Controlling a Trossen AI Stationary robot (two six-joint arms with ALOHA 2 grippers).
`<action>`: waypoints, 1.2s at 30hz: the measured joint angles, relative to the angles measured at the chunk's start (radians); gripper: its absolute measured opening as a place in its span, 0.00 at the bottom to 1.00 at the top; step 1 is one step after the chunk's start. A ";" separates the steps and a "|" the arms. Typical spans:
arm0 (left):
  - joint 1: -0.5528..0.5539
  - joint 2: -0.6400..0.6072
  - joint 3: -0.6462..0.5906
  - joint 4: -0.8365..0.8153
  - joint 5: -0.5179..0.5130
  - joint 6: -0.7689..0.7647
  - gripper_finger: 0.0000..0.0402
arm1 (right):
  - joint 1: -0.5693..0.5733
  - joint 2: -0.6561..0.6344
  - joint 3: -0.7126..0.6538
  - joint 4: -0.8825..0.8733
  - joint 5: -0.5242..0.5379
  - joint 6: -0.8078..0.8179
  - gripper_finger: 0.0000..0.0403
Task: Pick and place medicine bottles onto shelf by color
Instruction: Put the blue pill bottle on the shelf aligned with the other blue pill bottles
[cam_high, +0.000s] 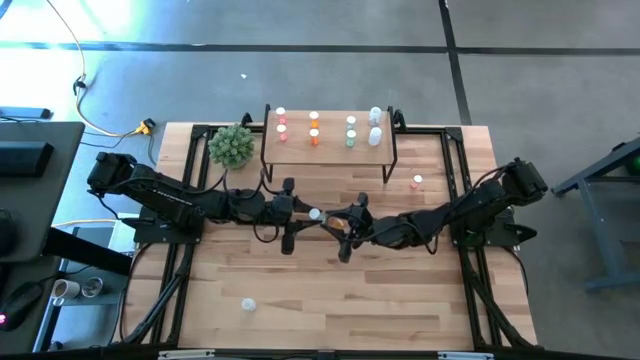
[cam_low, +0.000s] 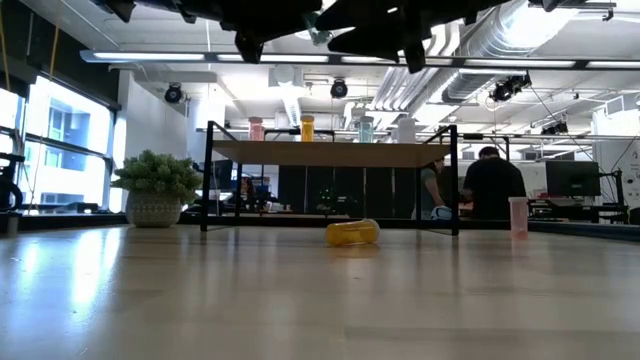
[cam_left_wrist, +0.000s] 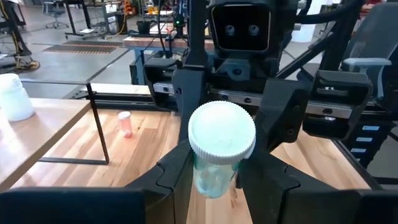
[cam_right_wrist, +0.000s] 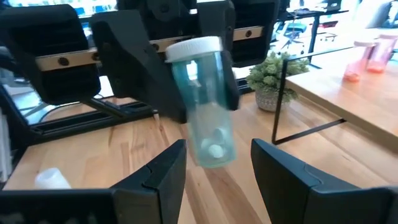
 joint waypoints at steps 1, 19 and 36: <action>0.000 0.000 0.000 0.000 -0.011 -0.002 0.27 | 0.000 0.000 0.000 0.000 -0.009 0.001 0.43; -0.001 0.000 0.000 -0.055 -0.040 -0.053 0.27 | 0.064 -0.008 -0.001 -0.027 0.070 -0.107 0.43; 0.000 0.000 0.000 -0.002 -0.006 -0.079 0.27 | 0.040 -0.008 -0.001 -0.003 -0.017 -0.095 0.43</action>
